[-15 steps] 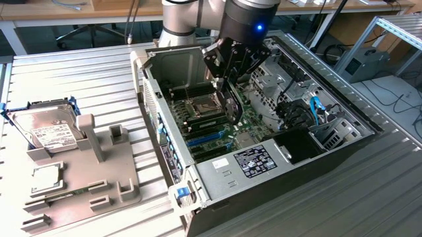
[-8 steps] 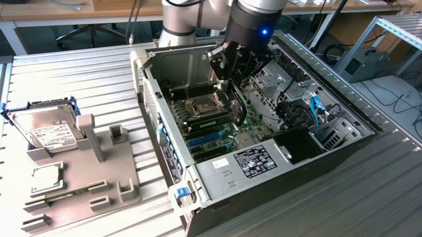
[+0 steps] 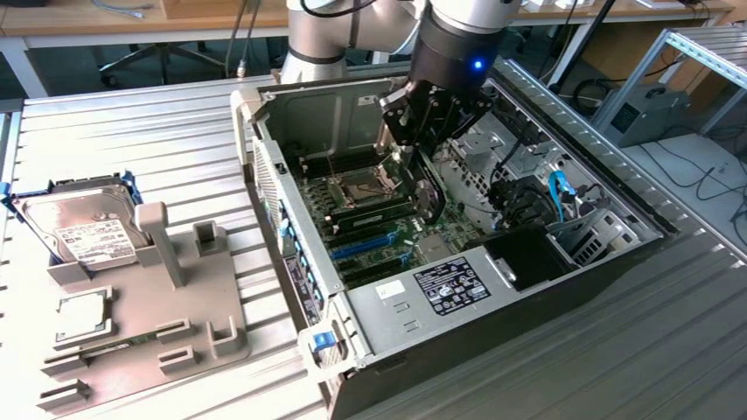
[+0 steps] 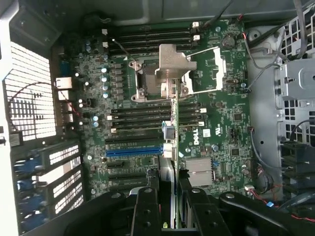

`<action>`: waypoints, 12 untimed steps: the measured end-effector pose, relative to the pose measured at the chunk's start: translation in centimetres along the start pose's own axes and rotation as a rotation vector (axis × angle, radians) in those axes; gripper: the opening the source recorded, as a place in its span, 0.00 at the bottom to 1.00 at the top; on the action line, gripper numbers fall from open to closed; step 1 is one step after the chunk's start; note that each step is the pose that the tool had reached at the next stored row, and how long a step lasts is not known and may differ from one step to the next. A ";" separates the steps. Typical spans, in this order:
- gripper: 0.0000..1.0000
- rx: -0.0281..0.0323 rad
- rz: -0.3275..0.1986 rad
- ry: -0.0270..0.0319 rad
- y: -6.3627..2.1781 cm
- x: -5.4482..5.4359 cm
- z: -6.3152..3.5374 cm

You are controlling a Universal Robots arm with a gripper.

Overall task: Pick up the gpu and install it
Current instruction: 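Pick up the gpu and move the gpu toward the slot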

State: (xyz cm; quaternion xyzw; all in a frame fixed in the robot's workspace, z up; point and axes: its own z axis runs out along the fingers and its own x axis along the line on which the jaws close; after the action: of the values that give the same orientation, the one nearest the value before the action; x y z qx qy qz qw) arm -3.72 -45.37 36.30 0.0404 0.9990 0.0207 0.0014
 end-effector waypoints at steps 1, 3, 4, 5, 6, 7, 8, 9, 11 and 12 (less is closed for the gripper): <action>0.26 -0.0001 0.000 -0.0001 0.01 -0.2 0.14; 0.26 -0.0001 0.000 -0.0001 0.03 -0.5 0.39; 0.26 0.0003 0.000 0.0000 0.07 -0.9 0.65; 0.26 0.0004 0.000 0.0000 0.14 -1.2 0.82; 0.26 0.0009 0.000 0.0000 0.23 -1.5 0.95; 0.26 0.0012 0.000 0.0000 0.30 -1.8 1.05; 0.26 0.0015 0.000 -0.0001 0.40 -2.0 1.13; 0.26 0.0021 0.000 -0.0001 0.50 -2.2 1.19; 0.26 0.0030 -0.005 0.0000 0.65 -2.4 1.33; 0.26 0.0029 -0.012 0.0002 0.67 -2.5 1.39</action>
State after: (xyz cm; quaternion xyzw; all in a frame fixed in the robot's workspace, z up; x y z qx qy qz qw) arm -1.22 -44.84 34.94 0.0344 0.9992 0.0192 0.0014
